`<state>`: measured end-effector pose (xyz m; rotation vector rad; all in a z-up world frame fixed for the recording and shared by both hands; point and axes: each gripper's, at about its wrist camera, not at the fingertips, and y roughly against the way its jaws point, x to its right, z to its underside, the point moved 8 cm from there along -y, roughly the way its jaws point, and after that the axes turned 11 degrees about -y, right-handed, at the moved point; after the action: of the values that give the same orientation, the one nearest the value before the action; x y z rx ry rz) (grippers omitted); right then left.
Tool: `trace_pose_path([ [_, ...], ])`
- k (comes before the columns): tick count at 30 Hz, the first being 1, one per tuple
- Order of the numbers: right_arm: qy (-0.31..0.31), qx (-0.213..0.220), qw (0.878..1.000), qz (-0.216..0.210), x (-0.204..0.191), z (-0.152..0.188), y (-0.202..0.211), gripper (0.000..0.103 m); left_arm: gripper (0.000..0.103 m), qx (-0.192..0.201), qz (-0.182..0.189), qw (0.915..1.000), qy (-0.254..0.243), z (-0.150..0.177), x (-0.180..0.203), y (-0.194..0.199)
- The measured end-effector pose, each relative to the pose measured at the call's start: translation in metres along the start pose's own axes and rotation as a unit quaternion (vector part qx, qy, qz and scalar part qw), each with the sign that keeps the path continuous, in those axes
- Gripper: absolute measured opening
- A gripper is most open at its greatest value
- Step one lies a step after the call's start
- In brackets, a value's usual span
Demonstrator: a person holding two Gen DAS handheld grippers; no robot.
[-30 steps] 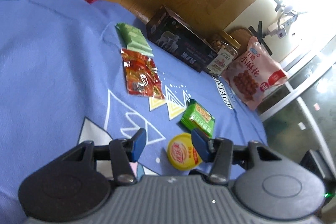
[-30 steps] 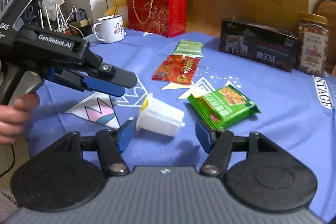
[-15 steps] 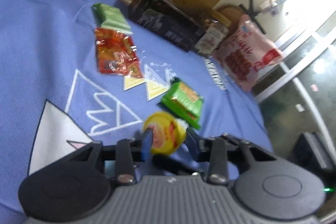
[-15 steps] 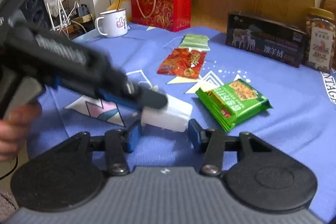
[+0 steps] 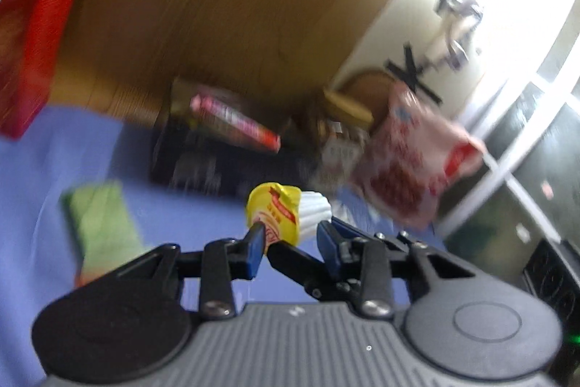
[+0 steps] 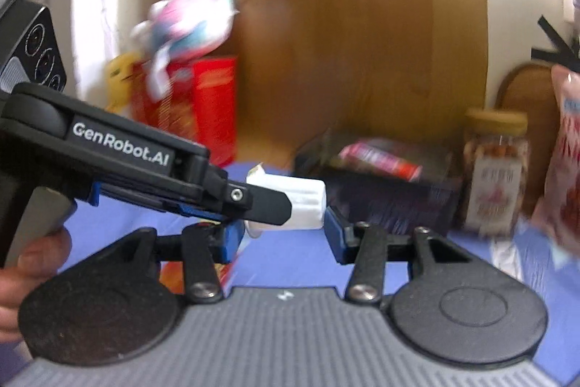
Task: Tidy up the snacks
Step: 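Carry the cup over the black tin and open the left tool, then grasp the light green packet on the cloth with the left tool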
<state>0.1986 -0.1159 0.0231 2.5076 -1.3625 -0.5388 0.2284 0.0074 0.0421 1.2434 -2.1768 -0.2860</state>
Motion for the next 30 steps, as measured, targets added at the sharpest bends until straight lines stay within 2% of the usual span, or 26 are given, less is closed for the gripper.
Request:
trace_pose_path([
  [3, -0.019, 0.006, 1.0, 0.009, 0.028, -0.029, -0.045, 0.051, 0.031, 0.001, 0.001, 0.9998, 0.019, -0.035, -0.019, -0.039],
  [6, -0.045, 0.0, 0.999, 0.01, 0.052, -0.042, -0.083, 0.051, 0.031, -0.001, -0.015, 0.9997, 0.022, -0.058, -0.037, -0.074],
  [10, -0.054, -0.008, 0.998, 0.019, 0.066, -0.044, -0.116, 0.051, 0.031, -0.013, -0.034, 0.9992, 0.018, -0.066, -0.055, -0.103],
  [13, -0.059, -0.019, 0.998, 0.016, 0.069, -0.041, -0.13, 0.054, 0.036, -0.022, -0.045, 0.9987, 0.012, -0.065, -0.065, -0.116],
  [15, -0.067, -0.02, 0.997, 0.011, 0.07, -0.039, -0.126, 0.055, 0.039, -0.021, -0.042, 0.9988, 0.014, -0.063, -0.068, -0.109],
  [18, -0.076, -0.006, 0.997, 0.003, 0.071, -0.037, -0.104, 0.055, 0.039, 0.013, -0.025, 0.9994, 0.019, -0.062, -0.083, -0.066],
  [20, -0.099, -0.014, 0.994, -0.035, 0.067, -0.028, -0.081, 0.055, 0.039, 0.035, -0.039, 0.9982, 0.029, -0.055, -0.099, -0.03],
  [23, -0.128, -0.085, 0.982, -0.11, 0.045, -0.006, -0.076, 0.055, 0.039, 0.026, -0.083, 0.9939, 0.068, -0.031, -0.132, 0.003],
  [24, -0.132, -0.104, 0.979, -0.12, 0.038, 0.0, -0.079, 0.055, 0.039, 0.018, -0.095, 0.9919, 0.083, -0.02, -0.141, 0.009],
  [28, -0.116, -0.164, 0.97, -0.137, 0.003, 0.02, -0.098, 0.054, 0.041, 0.005, -0.099, 0.9867, 0.129, 0.018, -0.158, 0.023],
  [30, -0.105, -0.189, 0.968, -0.126, -0.01, 0.03, -0.11, 0.053, 0.042, 0.003, -0.092, 0.9853, 0.144, 0.033, -0.158, 0.025],
])
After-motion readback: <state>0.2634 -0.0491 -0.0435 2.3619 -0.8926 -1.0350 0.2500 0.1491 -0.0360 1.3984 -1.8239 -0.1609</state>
